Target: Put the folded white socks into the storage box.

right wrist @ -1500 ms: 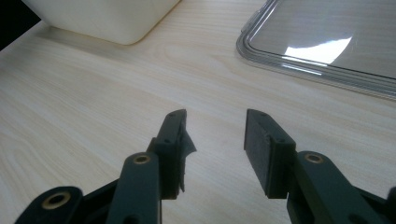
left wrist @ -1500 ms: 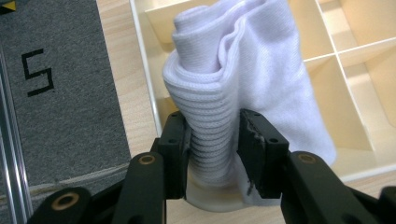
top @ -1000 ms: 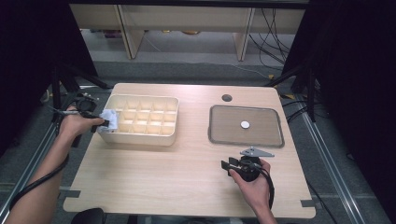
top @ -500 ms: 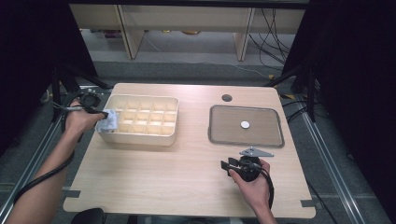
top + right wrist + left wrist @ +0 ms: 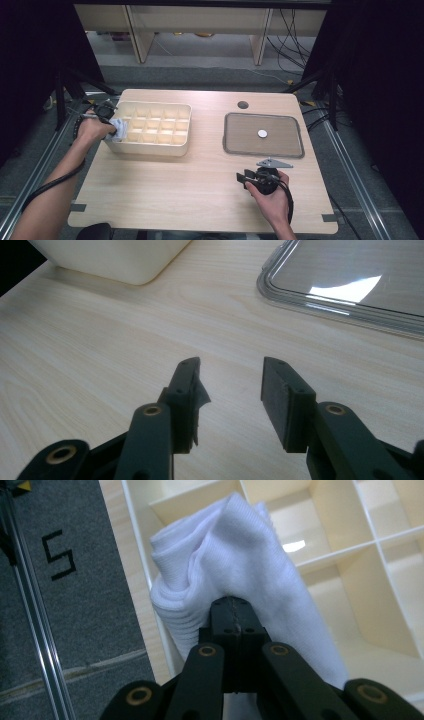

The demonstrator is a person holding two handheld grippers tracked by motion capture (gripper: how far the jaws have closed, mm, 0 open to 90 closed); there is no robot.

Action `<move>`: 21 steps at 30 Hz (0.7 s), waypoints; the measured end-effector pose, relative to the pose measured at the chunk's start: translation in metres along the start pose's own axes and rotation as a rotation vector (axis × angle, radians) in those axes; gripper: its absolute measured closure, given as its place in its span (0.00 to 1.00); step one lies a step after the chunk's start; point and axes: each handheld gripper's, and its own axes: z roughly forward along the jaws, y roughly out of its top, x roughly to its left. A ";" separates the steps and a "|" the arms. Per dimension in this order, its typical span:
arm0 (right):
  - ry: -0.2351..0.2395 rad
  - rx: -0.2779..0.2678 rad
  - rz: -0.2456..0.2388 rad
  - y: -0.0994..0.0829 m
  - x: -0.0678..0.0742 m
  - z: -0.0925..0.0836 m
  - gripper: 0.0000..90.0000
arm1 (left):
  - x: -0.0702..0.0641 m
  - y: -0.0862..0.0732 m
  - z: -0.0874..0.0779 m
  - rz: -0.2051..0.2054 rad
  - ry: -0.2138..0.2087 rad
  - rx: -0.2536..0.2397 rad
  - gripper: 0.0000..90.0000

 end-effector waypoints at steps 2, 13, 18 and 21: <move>-0.018 0.007 -0.012 0.000 0.000 -0.001 0.67 | 0.001 -0.001 0.000 -0.015 -0.011 -0.004 1.00; 0.004 0.009 -0.028 0.000 -0.002 0.002 0.67 | 0.000 0.001 0.008 0.033 -0.017 0.067 0.99; -0.001 0.008 -0.025 0.000 -0.003 0.002 0.67 | 0.000 0.000 0.013 0.031 -0.015 0.071 0.99; 0.002 0.008 -0.022 0.000 -0.003 0.001 0.67 | 0.001 -0.001 0.015 0.056 -0.010 0.066 1.00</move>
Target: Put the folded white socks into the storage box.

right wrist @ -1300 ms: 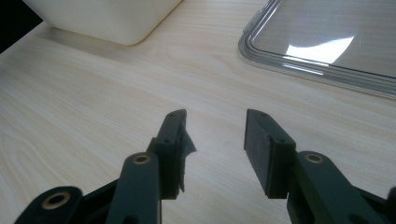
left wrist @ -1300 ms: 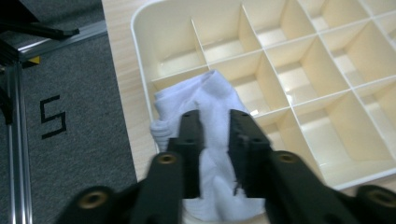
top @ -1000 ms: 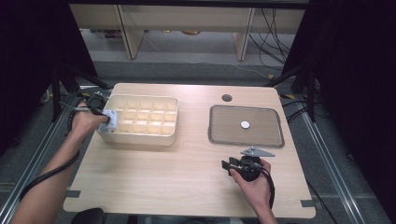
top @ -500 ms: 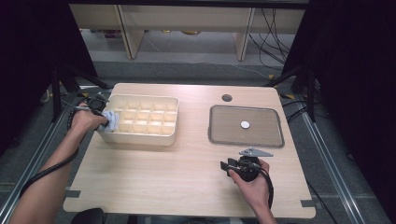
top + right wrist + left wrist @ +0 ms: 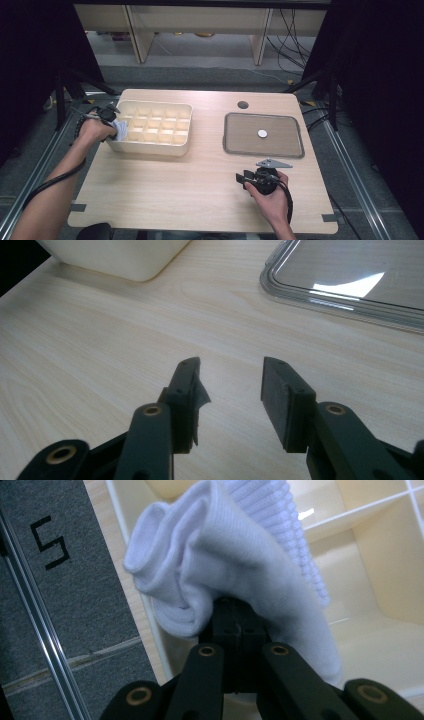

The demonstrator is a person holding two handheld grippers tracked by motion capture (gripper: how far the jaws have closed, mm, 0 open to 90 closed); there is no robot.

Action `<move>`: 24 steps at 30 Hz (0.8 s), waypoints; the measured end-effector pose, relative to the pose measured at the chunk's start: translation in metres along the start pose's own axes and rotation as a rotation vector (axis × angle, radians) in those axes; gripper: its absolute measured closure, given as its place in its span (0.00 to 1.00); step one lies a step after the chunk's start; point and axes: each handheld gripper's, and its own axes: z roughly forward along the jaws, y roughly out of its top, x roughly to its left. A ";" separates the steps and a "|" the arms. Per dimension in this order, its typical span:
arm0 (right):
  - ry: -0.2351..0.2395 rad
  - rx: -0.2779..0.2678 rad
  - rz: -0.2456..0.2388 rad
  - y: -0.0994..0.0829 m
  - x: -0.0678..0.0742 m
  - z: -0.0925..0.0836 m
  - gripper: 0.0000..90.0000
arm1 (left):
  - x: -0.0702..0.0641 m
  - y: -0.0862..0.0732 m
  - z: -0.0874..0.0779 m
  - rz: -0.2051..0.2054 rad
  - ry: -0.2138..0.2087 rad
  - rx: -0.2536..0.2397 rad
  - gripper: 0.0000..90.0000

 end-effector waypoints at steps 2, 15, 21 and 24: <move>-0.003 0.002 -0.002 0.000 0.000 0.000 0.67 | -0.002 -0.002 0.001 -0.038 -0.011 0.001 0.99; 0.004 -0.001 0.002 0.001 0.000 -0.001 0.67 | 0.000 -0.010 0.001 -0.064 -0.036 -0.051 0.99; 0.008 -0.008 0.008 0.001 0.000 -0.001 0.67 | 0.001 -0.014 -0.019 -0.102 -0.059 -0.113 0.87; -0.003 0.002 0.000 0.001 0.001 -0.001 0.67 | 0.002 -0.012 -0.035 -0.102 -0.062 -0.145 0.78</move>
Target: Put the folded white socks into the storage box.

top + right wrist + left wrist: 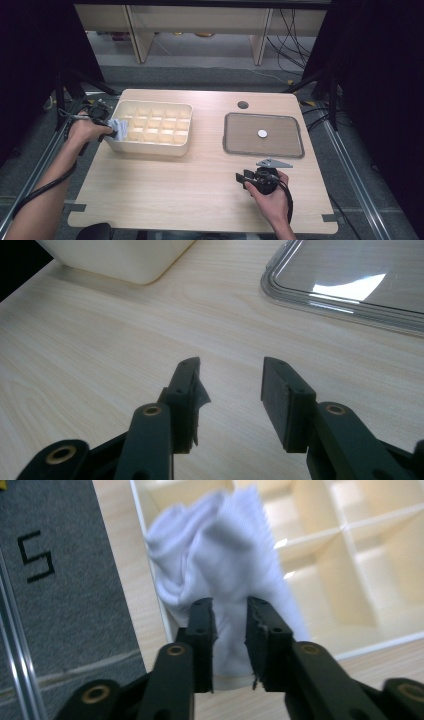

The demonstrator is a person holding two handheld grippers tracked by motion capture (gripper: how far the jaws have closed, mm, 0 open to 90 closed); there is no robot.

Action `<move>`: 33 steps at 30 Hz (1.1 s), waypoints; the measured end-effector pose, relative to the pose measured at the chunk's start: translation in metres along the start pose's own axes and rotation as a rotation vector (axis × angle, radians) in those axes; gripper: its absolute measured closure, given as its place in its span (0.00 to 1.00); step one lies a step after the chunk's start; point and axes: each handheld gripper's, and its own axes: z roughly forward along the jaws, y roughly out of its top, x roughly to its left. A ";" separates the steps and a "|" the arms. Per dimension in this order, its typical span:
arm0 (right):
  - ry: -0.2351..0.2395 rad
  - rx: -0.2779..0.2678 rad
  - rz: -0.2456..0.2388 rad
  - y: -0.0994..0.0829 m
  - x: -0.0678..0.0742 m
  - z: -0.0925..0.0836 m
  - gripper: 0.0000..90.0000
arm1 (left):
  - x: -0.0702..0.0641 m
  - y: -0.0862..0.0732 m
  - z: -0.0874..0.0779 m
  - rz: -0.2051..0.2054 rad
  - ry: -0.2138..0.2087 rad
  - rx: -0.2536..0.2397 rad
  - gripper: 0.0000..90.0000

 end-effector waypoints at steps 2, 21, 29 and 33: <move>0.016 -0.011 0.001 0.000 0.000 0.001 0.66 | -0.003 0.004 -0.007 -0.015 0.011 -0.041 0.71; 0.017 0.017 0.014 -0.001 -0.002 0.001 0.65 | -0.010 0.031 0.021 -0.085 0.100 -0.110 0.54; 0.018 0.030 0.026 -0.001 0.000 0.003 0.65 | -0.012 0.024 0.024 -0.072 0.134 -0.083 0.76; 0.018 0.030 0.017 -0.001 0.000 0.003 0.65 | -0.018 0.023 0.026 -0.035 0.157 -0.074 0.84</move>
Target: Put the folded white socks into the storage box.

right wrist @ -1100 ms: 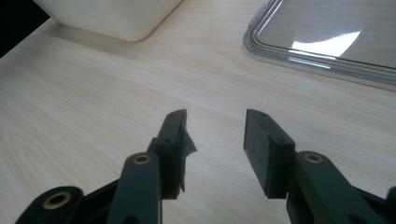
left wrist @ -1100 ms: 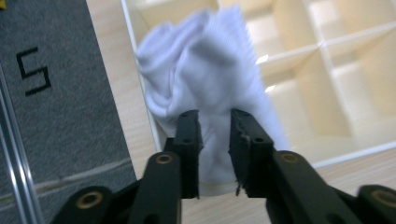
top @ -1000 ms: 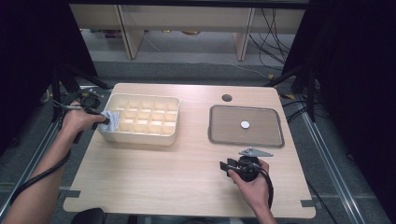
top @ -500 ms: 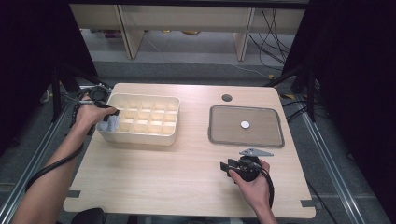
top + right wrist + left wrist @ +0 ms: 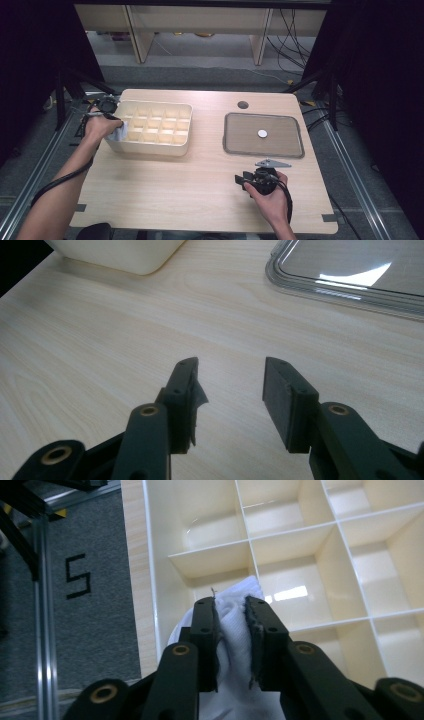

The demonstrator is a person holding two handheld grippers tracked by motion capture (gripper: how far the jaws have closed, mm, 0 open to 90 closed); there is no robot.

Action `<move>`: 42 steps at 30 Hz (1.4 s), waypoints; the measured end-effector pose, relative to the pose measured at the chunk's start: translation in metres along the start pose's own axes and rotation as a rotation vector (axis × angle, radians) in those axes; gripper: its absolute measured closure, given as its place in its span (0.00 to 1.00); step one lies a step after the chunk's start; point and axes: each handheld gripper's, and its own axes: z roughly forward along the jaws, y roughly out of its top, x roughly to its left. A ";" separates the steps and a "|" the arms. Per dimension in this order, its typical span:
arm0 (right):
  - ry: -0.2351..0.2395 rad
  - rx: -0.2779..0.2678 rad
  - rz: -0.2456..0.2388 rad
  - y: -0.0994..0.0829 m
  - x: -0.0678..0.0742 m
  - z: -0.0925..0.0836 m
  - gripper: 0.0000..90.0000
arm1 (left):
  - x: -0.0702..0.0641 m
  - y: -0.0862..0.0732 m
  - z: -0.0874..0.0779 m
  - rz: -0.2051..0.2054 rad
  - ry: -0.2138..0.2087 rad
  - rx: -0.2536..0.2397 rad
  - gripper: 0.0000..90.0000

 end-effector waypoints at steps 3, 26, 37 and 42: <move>-0.009 0.000 -0.010 0.000 0.001 0.000 0.65 | -0.005 -0.002 0.001 0.044 0.032 -0.018 0.86; -0.004 -0.001 -0.005 0.002 0.003 -0.001 0.65 | -0.008 -0.015 -0.001 0.108 0.039 -0.006 0.86; -0.010 -0.009 -0.013 0.003 0.002 -0.002 0.65 | -0.005 -0.012 0.003 0.127 0.012 0.069 0.87; -0.006 -0.002 -0.015 0.002 0.003 -0.001 0.65 | -0.010 -0.014 0.006 0.163 0.026 0.102 0.88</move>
